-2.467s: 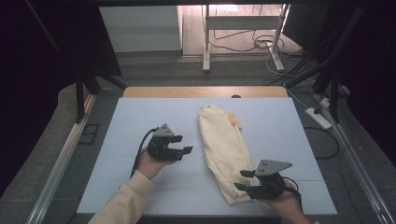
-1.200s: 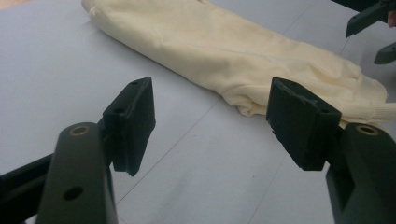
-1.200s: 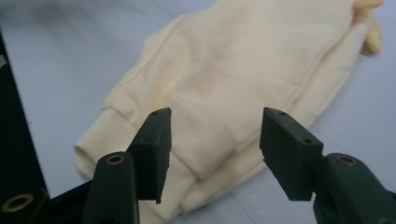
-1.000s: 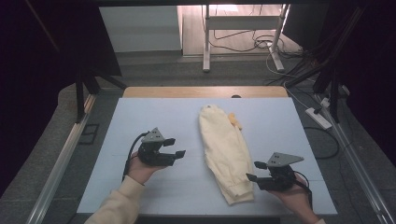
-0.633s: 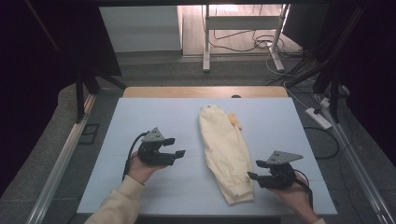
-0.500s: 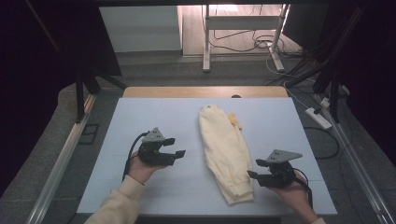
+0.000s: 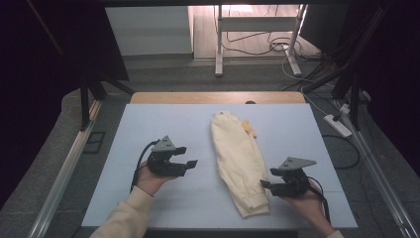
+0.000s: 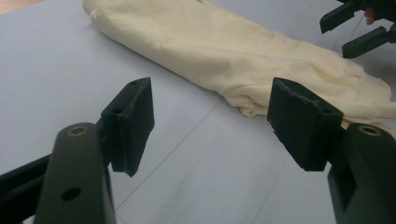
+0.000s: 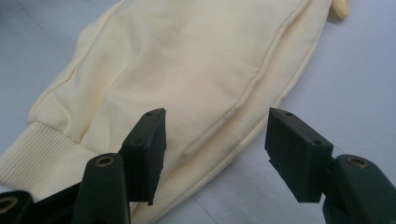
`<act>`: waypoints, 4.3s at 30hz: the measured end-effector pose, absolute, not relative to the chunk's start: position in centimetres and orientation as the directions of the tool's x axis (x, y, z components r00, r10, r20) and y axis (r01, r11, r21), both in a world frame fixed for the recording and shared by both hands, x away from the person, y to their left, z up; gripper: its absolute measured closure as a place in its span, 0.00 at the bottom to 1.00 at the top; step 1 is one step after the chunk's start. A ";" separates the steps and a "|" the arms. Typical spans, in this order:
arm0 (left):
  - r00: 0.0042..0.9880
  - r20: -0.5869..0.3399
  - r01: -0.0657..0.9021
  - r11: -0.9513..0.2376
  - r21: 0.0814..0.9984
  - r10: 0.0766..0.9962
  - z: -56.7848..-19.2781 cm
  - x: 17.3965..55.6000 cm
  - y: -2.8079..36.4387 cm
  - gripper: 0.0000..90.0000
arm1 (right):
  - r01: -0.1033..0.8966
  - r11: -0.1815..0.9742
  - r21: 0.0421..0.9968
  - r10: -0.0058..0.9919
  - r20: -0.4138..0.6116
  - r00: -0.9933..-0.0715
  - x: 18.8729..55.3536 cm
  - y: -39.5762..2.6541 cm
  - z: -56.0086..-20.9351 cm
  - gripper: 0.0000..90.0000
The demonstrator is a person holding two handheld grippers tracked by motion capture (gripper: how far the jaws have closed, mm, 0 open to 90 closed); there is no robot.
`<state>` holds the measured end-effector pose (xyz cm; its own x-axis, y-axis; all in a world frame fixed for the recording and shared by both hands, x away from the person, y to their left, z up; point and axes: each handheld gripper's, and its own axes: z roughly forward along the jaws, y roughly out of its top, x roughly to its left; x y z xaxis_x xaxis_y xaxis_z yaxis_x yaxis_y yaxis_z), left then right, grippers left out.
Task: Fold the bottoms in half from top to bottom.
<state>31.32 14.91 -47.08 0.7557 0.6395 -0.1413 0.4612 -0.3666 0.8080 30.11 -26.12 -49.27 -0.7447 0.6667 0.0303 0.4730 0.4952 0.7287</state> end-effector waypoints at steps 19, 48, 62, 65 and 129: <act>0.758 -0.138 0.462 -0.374 0.804 0.637 -47.2 31.3 14.7 0.35 | 0.588 0.518 0.622 0.681 0.116 -0.723 30.8 -24.5 -51.3 0.61; 0.764 -0.140 0.460 -0.379 0.803 0.630 -47.3 31.4 14.4 0.35 | 0.525 0.568 0.634 0.538 0.197 -0.820 27.7 -20.4 -51.0 0.94; 0.766 -0.141 0.462 -0.385 0.799 0.628 -47.4 31.5 14.3 0.35 | 0.526 0.584 0.619 0.508 0.227 -0.831 26.2 -21.8 -50.6 0.94; 0.766 -0.141 0.464 -0.386 0.797 0.627 -47.4 31.5 14.2 0.35 | 0.519 0.584 0.624 0.502 0.225 -0.835 26.2 -21.8 -50.7 0.92; 0.726 -0.194 0.538 -0.369 0.758 0.660 -49.6 40.3 8.5 0.33 | 0.501 0.337 0.797 0.728 0.118 -0.676 38.6 -22.6 -48.6 0.46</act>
<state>40.35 8.54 -49.56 0.7259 0.6598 -0.1943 0.5383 -0.3691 0.7576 38.60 -22.63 -48.57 -0.6758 0.7276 0.1176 0.5013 0.3369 0.7970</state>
